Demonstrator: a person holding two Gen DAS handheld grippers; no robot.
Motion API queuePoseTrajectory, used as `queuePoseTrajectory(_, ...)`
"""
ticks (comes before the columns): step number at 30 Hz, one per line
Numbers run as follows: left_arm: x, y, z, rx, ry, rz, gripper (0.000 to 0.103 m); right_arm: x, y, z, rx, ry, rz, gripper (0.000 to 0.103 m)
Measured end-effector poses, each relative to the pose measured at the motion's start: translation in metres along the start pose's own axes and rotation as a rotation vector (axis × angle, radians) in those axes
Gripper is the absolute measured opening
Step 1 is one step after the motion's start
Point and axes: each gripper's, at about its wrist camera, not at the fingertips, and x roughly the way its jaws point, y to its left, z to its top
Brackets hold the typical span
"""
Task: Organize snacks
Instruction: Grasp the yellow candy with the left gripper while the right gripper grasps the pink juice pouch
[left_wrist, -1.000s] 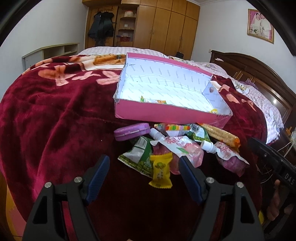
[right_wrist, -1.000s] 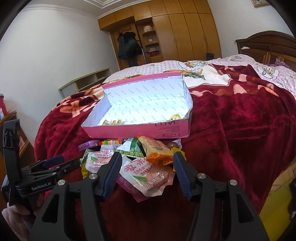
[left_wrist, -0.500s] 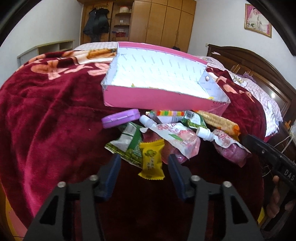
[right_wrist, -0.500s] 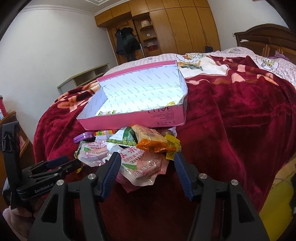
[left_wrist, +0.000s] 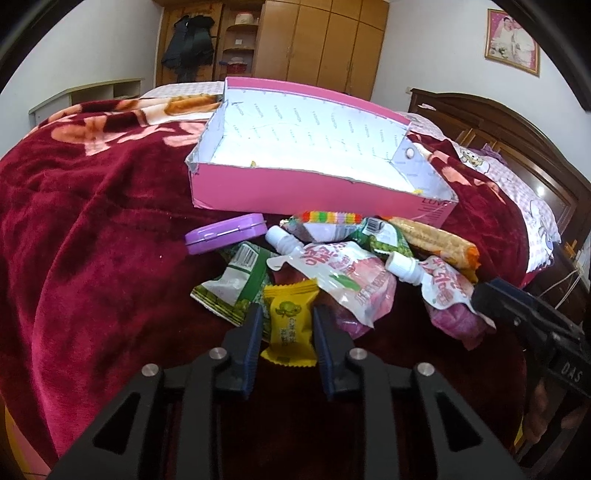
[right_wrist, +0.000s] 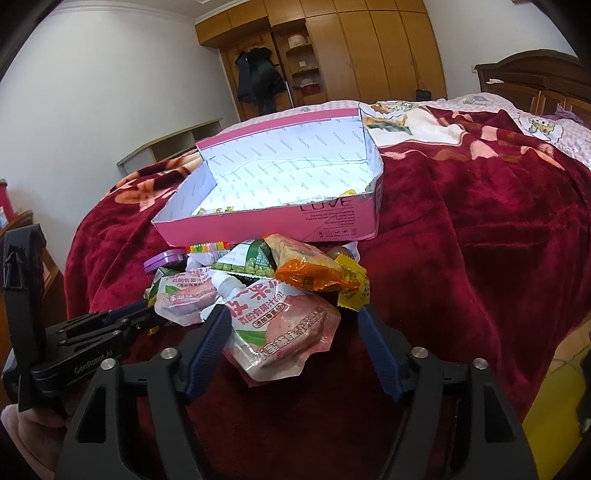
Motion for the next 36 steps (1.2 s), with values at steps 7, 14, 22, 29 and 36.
queuePoseTrajectory(7, 0.005, -0.003, -0.001, 0.012, -0.005, 0.036, 0.032, 0.009, 0.004, -0.004, 0.004, 0.04, 0.048, 0.078)
queuePoseTrajectory(14, 0.007, -0.006, -0.003, 0.035, -0.009, 0.054, 0.033, 0.014, 0.019, -0.008, -0.066, 0.047, 0.038, 0.081)
queuePoseTrajectory(22, -0.001, -0.003, -0.005, 0.016, 0.001, 0.0, 0.024, 0.015, 0.019, -0.008, -0.071, 0.047, 0.04, 0.082)
queuePoseTrajectory(29, -0.017, -0.002, -0.001, 0.015, -0.034, -0.02, 0.024, 0.007, 0.028, -0.009, -0.105, 0.059, 0.063, 0.082)
queuePoseTrajectory(36, -0.02, 0.006, -0.001, -0.008, -0.037, -0.015, 0.024, 0.01, 0.041, -0.017, -0.145, 0.087, 0.063, 0.082)
